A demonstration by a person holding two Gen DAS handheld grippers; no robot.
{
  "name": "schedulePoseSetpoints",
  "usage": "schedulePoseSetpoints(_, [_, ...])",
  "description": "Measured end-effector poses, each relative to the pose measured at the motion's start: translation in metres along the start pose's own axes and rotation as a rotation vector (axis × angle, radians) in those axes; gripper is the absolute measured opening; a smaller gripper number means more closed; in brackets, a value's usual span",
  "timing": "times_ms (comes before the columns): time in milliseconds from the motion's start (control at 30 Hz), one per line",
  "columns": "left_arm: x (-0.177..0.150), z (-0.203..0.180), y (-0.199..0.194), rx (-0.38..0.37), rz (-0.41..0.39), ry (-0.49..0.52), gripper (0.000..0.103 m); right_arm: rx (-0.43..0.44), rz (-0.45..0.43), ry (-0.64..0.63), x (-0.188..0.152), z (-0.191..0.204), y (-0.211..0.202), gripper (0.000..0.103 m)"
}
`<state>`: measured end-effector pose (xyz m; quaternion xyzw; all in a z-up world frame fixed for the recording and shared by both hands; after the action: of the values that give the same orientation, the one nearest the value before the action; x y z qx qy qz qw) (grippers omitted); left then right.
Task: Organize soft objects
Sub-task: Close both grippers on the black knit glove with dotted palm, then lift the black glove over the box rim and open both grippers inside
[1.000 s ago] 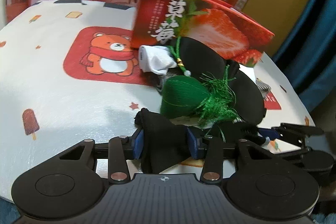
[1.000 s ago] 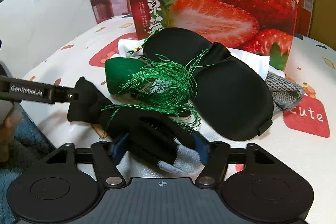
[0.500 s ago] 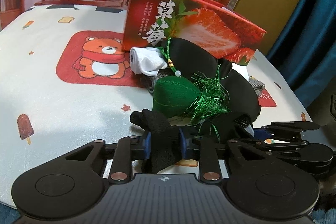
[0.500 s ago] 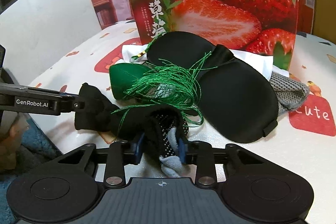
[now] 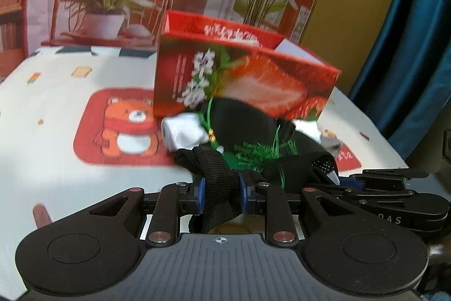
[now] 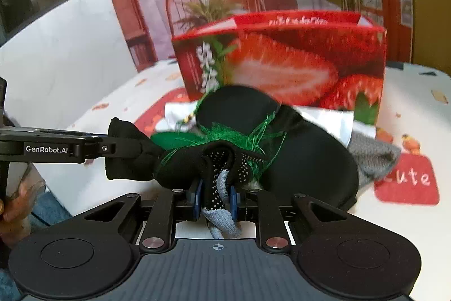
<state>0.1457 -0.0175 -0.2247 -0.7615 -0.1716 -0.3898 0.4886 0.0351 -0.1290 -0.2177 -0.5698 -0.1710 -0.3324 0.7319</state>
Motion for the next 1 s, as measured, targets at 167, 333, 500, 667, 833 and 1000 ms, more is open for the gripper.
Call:
schedulePoseSetpoints(167, [0.022,-0.008,-0.006,-0.001,-0.046,0.015,0.025,-0.005,-0.046,-0.008,0.02,-0.004,-0.008,0.017])
schedulePoseSetpoints(333, [0.045,-0.016,-0.009,-0.004,-0.085,0.033,0.025,-0.012,-0.09,-0.017,0.042,-0.007,-0.014,0.017])
schedulePoseSetpoints(500, [0.069,-0.02,-0.009,-0.004,-0.12,0.04,0.025,-0.017,-0.128,-0.031,0.065,-0.011,-0.018,0.017])
schedulePoseSetpoints(667, [0.09,-0.023,-0.012,-0.001,-0.155,0.053,0.024,-0.019,-0.159,-0.045,0.089,-0.014,-0.02,0.017])
schedulePoseSetpoints(833, [0.111,-0.025,-0.01,-0.002,-0.183,0.049,0.024,-0.019,-0.185,-0.058,0.113,-0.019,-0.021,0.017])
schedulePoseSetpoints(1000, [0.127,-0.025,-0.007,-0.001,-0.203,0.042,0.024,-0.022,-0.201,-0.079,0.134,-0.021,-0.02,0.017])
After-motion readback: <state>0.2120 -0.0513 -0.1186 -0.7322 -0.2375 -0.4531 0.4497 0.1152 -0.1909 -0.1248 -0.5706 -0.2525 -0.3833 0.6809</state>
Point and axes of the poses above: each gripper's, at about its wrist camera, not at the fingertips, and y roughly the way its jaws point, z to its left, x to its top, the point moved 7 cm from there along y, roughly the way its jaws point, and after that the axes turned 1 degree about z, right-handed, at the moved point
